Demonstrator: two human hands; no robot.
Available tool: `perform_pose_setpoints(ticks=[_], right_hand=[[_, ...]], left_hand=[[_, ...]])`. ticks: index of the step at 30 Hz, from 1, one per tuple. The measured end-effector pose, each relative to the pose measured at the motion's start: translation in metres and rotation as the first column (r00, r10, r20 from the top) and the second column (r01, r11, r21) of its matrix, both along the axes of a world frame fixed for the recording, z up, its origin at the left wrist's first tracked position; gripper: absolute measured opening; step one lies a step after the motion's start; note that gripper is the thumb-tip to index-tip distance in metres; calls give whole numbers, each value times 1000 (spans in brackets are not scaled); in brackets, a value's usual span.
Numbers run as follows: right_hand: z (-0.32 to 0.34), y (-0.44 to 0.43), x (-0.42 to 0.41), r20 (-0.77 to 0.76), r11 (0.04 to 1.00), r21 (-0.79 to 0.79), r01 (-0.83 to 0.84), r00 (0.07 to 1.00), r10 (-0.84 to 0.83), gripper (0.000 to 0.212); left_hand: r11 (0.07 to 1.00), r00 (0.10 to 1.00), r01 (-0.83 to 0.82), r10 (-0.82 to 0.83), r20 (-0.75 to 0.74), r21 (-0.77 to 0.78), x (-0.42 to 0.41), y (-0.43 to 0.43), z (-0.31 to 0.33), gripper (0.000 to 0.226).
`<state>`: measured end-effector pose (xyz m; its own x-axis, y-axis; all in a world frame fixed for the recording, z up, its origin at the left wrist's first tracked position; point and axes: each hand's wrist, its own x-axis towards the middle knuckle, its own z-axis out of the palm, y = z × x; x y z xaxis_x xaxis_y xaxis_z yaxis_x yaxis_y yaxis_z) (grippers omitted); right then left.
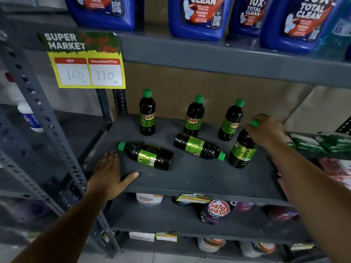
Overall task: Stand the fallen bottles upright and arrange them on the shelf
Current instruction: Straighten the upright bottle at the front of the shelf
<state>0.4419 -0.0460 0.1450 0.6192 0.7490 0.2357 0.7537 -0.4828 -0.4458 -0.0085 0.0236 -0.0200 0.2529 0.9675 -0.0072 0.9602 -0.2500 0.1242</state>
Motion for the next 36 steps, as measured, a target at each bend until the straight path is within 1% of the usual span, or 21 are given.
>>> perform_pose_setpoints(ticks=[1, 3, 5, 6, 8, 10, 12, 14, 15, 17, 19, 20, 23, 26, 27, 29, 31, 33, 34, 35, 36], right_hand=[[-6, -2, -3, 15, 1000, 14, 11, 1000, -11, 43], [-21, -7, -9, 33, 998, 51, 40, 999, -42, 64], [-34, -11, -13, -10, 988, 105, 110, 994, -110, 86], [-40, -12, -13, -39, 981, 134, 137, 990, -133, 90], [-48, -14, -11, -113, 967, 214, 136, 987, -114, 88], [-52, -15, -9, -215, 949, 303, 84, 976, -17, 82], [-56, -16, -7, -276, 934, 354, 54, 960, 49, 85], [-59, -15, -8, -276, 935, 344, 88, 961, 11, 95], [-60, -14, -8, -278, 936, 333, 113, 960, -17, 94], [-58, -12, -8, -309, 934, 335, 126, 951, -18, 75], [-55, -10, -7, -333, 945, 311, 98, 943, 12, 50], [-55, -9, -7, -340, 953, 292, 77, 940, 28, 43], [-56, -8, -4, -357, 966, 253, 42, 933, 53, 33], [-53, -10, -1, -413, 970, 240, 33, 908, 71, 39], [-53, -11, 0, -420, 968, 249, 26, 903, 83, 37], [-54, -13, 0, -409, 960, 282, 5, 905, 115, 23], [-53, -15, -1, -396, 953, 302, -12, 908, 137, 18], [-53, -15, -1, -421, 953, 301, -24, 894, 156, 23], [-53, -16, -2, -437, 953, 303, -33, 883, 170, 35], [-56, -18, -3, -402, 945, 326, -33, 900, 170, 53], [-58, -22, -6, -288, 923, 384, -23, 947, 144, 73]], left_hand=[[1000, 1000, 1, -1, 0, 4, 0, 0, 0, 123], [1000, 1000, 7, -7, 10, 13, -1, 0, -1, 123], [1000, 1000, 15, -16, 17, 24, -1, -1, -1, 123], [999, 1000, 18, -19, 16, 28, -1, -1, 0, 123], [999, 1000, 22, -22, 18, 27, -1, -1, 0, 123], [999, 999, 22, -23, 26, 26, -1, -1, 0, 123], [999, 999, 24, -26, 32, 38, -1, -1, -1, 123], [999, 999, 27, -29, 35, 44, -2, -1, -2, 123], [999, 999, 29, -30, 35, 43, -2, -1, -3, 123], [999, 999, 31, -32, 34, 41, -3, 0, -4, 123], [999, 999, 32, -33, 33, 33, -3, 1, -6, 123], [999, 999, 31, -32, 33, 30, -4, 2, -6, 124], [999, 999, 27, -28, 35, 28, -4, 3, -7, 123], [999, 999, 24, -25, 33, 25, -3, 3, -7, 123], [1000, 999, 23, -23, 34, 22, -3, 3, -7, 123], [1000, 999, 22, -22, 35, 19, -3, 3, -7, 124], [1000, 999, 22, -23, 34, 22, -2, 2, -6, 123], [1000, 999, 22, -23, 28, 18, -2, 2, -5, 123], [1000, 999, 23, -23, 24, 15, -2, 2, -5, 123], [1000, 1000, 23, -23, 21, 15, -2, 1, -5, 123], [1000, 1000, 22, -23, 20, 16, -2, 1, -4, 123]])
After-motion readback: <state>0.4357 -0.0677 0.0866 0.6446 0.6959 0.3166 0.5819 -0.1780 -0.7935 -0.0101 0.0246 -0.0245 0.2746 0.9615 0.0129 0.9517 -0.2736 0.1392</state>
